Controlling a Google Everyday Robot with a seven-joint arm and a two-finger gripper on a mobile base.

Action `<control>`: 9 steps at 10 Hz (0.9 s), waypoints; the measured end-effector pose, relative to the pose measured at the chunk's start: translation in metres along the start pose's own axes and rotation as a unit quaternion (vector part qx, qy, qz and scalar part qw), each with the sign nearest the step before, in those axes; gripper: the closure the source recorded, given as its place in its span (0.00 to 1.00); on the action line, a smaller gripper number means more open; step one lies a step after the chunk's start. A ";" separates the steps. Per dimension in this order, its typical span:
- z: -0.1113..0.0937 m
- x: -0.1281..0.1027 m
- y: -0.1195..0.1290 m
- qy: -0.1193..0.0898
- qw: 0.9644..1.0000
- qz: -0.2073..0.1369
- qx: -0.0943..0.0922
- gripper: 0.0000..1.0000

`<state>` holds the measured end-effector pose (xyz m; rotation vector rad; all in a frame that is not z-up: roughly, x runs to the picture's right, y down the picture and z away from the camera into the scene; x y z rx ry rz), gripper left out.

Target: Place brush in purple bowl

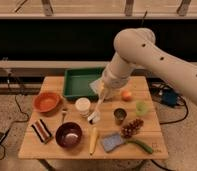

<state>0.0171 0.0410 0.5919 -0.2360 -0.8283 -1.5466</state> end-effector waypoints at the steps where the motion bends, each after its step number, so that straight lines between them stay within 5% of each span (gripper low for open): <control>1: 0.005 -0.004 -0.012 -0.006 1.000 -0.011 0.000 0.99; 5: 0.043 -0.015 -0.049 -0.043 0.998 -0.044 -0.006 0.99; 9: 0.059 -0.010 -0.068 -0.060 0.997 -0.052 -0.008 0.99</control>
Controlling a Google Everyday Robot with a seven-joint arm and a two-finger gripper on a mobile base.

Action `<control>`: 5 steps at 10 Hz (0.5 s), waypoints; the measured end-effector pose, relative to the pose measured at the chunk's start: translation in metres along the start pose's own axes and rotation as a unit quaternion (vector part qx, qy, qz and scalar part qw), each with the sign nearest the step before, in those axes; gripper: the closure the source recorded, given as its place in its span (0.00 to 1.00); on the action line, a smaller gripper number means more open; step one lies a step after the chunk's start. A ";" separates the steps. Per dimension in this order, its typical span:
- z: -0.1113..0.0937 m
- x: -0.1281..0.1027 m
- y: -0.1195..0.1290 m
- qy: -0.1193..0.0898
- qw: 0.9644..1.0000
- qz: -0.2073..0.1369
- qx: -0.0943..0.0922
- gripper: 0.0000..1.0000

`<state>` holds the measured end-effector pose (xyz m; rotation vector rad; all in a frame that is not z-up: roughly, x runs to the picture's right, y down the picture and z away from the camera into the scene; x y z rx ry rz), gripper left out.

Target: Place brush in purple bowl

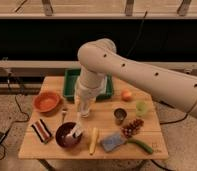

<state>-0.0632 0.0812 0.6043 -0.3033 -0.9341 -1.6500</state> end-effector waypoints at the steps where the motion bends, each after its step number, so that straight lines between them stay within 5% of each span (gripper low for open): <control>1: 0.003 0.004 -0.002 -0.003 1.000 0.003 0.001 0.99; 5: 0.025 0.019 -0.007 -0.020 1.000 0.018 0.006 0.69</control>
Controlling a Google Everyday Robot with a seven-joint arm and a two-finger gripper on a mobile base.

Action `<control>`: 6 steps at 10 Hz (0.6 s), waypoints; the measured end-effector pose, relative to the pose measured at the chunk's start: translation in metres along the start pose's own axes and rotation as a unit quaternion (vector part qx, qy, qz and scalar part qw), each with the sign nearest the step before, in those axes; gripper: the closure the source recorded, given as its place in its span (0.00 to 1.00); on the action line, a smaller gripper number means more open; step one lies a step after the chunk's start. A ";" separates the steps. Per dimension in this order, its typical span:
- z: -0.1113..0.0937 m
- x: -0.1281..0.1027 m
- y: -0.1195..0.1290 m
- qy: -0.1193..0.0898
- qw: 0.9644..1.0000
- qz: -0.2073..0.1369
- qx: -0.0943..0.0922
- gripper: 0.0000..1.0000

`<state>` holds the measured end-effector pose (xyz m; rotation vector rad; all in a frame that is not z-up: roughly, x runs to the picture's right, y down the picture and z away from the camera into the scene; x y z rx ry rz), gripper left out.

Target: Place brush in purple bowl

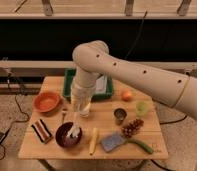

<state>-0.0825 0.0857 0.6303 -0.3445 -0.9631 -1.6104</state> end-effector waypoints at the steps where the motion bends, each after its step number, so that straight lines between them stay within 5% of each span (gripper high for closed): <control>1: 0.017 0.011 -0.001 -0.014 1.000 0.015 0.003 0.45; 3: 0.028 0.018 -0.005 -0.023 0.999 0.025 0.005 0.26; 6: 0.041 0.028 -0.005 -0.031 0.999 0.039 0.002 0.20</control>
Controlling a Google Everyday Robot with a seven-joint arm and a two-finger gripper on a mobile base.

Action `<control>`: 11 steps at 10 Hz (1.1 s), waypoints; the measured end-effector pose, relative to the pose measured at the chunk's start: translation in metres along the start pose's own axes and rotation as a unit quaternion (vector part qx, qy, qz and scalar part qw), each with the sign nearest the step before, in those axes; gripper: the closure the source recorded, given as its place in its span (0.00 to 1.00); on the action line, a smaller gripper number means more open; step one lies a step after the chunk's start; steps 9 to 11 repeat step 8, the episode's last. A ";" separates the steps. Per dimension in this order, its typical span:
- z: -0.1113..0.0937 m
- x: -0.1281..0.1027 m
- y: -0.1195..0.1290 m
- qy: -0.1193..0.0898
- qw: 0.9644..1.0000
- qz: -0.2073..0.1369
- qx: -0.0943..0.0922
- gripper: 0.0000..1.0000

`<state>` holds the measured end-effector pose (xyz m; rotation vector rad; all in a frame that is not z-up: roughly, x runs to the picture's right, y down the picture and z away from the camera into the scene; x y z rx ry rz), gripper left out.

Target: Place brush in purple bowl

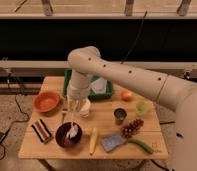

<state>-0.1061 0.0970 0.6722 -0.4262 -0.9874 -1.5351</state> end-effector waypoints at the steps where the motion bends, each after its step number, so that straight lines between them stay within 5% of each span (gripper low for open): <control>1: 0.004 0.002 0.003 -0.001 1.000 0.004 -0.006 0.20; 4: 0.000 0.011 0.022 0.020 0.999 0.017 -0.025 0.20; 11: -0.002 0.012 0.025 0.022 0.999 0.018 -0.025 0.20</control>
